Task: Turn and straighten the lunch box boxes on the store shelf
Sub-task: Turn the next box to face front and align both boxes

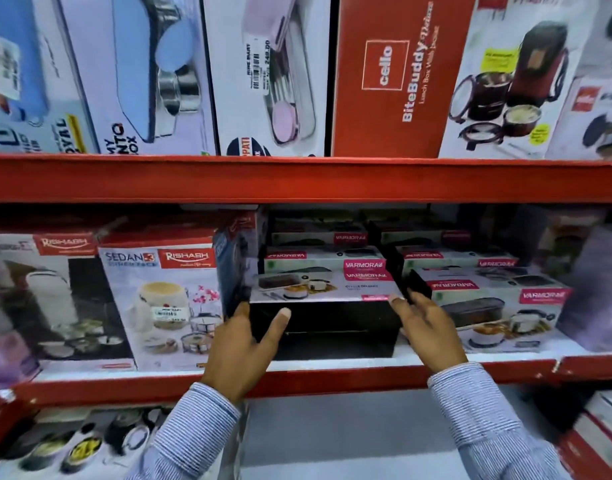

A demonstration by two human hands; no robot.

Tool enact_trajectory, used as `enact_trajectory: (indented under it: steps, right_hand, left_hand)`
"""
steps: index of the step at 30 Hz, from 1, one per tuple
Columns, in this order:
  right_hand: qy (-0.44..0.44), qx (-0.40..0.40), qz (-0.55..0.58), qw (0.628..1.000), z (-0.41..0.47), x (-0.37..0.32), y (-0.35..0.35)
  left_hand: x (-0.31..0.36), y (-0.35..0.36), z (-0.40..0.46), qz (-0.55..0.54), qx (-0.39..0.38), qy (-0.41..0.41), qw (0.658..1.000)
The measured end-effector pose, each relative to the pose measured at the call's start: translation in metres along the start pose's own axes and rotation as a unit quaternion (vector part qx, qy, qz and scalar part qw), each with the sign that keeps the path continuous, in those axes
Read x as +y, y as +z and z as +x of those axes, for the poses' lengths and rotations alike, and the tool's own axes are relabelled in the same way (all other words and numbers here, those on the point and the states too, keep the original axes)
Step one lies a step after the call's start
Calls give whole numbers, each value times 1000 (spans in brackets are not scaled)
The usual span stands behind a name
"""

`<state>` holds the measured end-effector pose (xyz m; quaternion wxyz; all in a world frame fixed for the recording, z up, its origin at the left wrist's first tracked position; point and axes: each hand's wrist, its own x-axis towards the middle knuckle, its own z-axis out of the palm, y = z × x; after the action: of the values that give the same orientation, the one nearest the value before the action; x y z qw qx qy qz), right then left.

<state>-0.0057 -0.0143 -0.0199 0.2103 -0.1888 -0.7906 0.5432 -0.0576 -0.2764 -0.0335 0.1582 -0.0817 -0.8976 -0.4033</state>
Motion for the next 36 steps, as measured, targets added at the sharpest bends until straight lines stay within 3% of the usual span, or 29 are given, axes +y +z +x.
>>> enact_trajectory:
  steps: [4, 7, 11, 20, 36]
  right_hand:
    - [16, 12, 71, 997, 0, -1, -16]
    - [-18, 10, 77, 997, -3, -3, -29]
    - [-29, 21, 108, 994, -4, -8, -44]
    - [-84, 13, 33, 996, 3, 4, -43]
    - [-36, -10, -56, 998, 12, 56, -5]
  left_hand:
    - [5, -4, 0, -59, 5, 8, 998]
    - [16, -10, -2, -154, -9, 38, 987]
    - [29, -14, -2, -229, 54, -6, 972]
    - [14, -1, -3, -179, 113, -11, 977]
    - [-28, 50, -2, -237, 49, -112, 964]
